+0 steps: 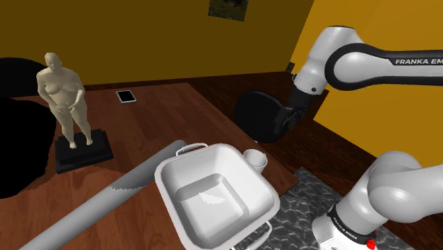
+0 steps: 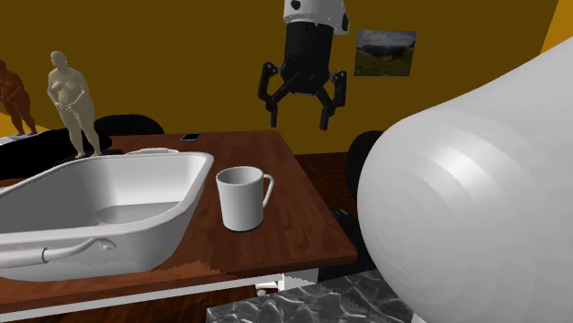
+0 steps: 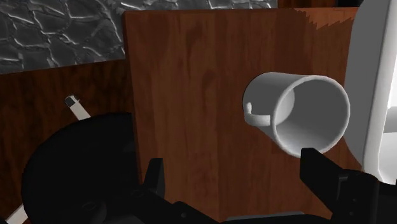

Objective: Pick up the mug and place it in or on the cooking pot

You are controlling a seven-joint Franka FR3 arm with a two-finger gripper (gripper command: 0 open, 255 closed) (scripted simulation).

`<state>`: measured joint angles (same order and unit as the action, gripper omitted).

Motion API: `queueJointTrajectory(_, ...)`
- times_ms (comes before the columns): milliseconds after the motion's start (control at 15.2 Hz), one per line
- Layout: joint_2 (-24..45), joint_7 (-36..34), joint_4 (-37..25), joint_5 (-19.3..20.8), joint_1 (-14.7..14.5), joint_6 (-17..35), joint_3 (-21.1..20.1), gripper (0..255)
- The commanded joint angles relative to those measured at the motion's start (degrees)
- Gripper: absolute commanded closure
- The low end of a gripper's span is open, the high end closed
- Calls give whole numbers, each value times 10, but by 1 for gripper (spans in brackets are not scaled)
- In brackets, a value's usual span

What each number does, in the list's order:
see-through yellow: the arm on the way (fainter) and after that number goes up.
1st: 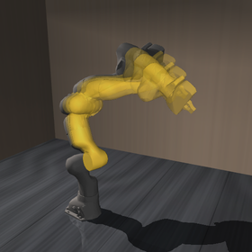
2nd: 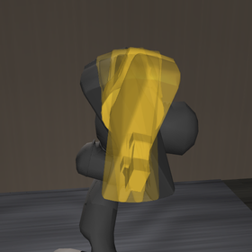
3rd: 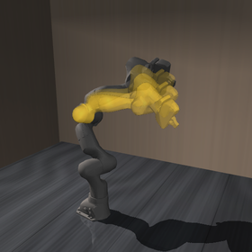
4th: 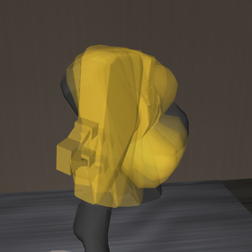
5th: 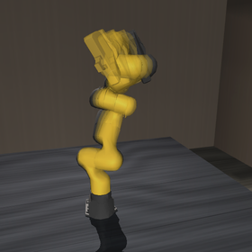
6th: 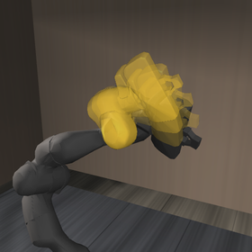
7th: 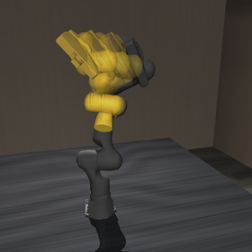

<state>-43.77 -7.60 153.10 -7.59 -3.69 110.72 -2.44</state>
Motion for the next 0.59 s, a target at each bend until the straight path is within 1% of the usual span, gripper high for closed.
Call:
queueJointTrajectory(0,17,-11,20,-18,-11,37,-12,0)
queueJointTrajectory(330,79,-34,58,-66,-45,135,-44,0)
queueJointTrajectory(528,92,-33,68,-71,-48,157,-47,0)
